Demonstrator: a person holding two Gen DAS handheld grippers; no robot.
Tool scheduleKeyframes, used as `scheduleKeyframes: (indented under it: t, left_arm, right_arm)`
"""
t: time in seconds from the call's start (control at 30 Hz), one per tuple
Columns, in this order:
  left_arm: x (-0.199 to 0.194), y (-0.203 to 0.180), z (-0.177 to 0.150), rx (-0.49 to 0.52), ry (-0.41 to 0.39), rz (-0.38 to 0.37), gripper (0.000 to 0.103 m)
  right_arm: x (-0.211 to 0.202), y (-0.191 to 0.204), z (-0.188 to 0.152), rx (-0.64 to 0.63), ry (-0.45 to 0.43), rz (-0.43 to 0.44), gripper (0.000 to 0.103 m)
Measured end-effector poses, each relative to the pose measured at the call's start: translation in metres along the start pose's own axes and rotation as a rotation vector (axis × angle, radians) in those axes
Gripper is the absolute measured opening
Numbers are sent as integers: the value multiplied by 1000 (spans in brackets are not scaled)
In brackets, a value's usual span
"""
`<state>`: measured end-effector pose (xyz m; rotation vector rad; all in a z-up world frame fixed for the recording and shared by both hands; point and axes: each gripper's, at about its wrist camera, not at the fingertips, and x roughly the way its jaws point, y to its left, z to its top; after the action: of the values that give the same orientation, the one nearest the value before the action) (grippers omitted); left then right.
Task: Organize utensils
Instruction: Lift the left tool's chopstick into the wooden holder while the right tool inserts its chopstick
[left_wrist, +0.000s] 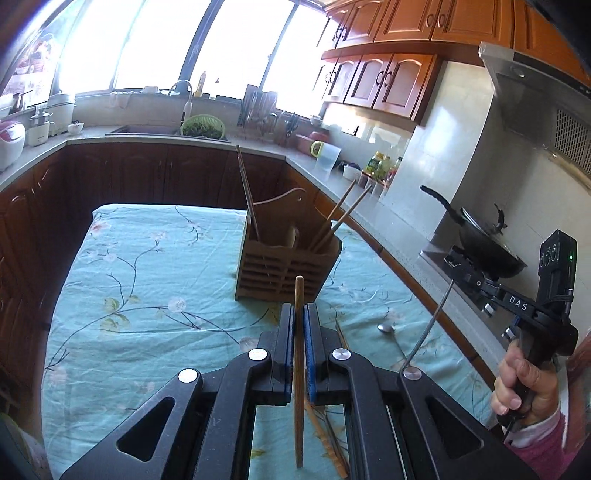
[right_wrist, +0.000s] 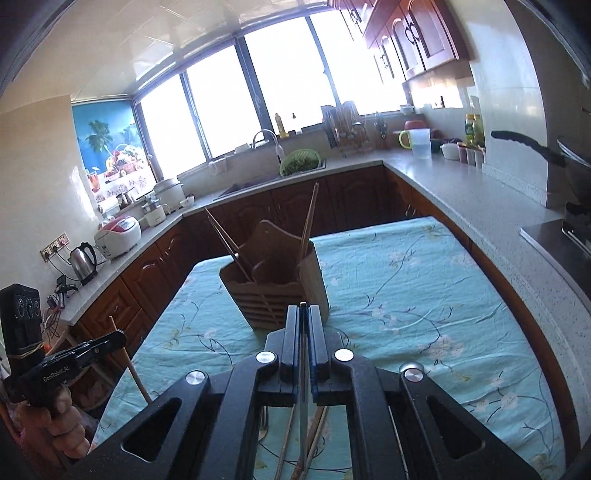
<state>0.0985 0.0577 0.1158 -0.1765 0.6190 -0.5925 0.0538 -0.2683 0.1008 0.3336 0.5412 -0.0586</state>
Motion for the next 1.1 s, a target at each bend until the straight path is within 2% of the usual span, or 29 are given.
scheduleKeyframes:
  t: [0.27,0.77,1.1]
  left_arm:
    - [-18,3,9,-9,-62,6,3]
    - [9,5,41,1,-128,21,3]
    - [28,7,94,11,-236,39,3]
  right_arm:
    - [1,4,16,-6,-31,4,4]
    - [9,8,44,-16,-81,16,4]
    - [26,15,103,-15,-187,34,4]
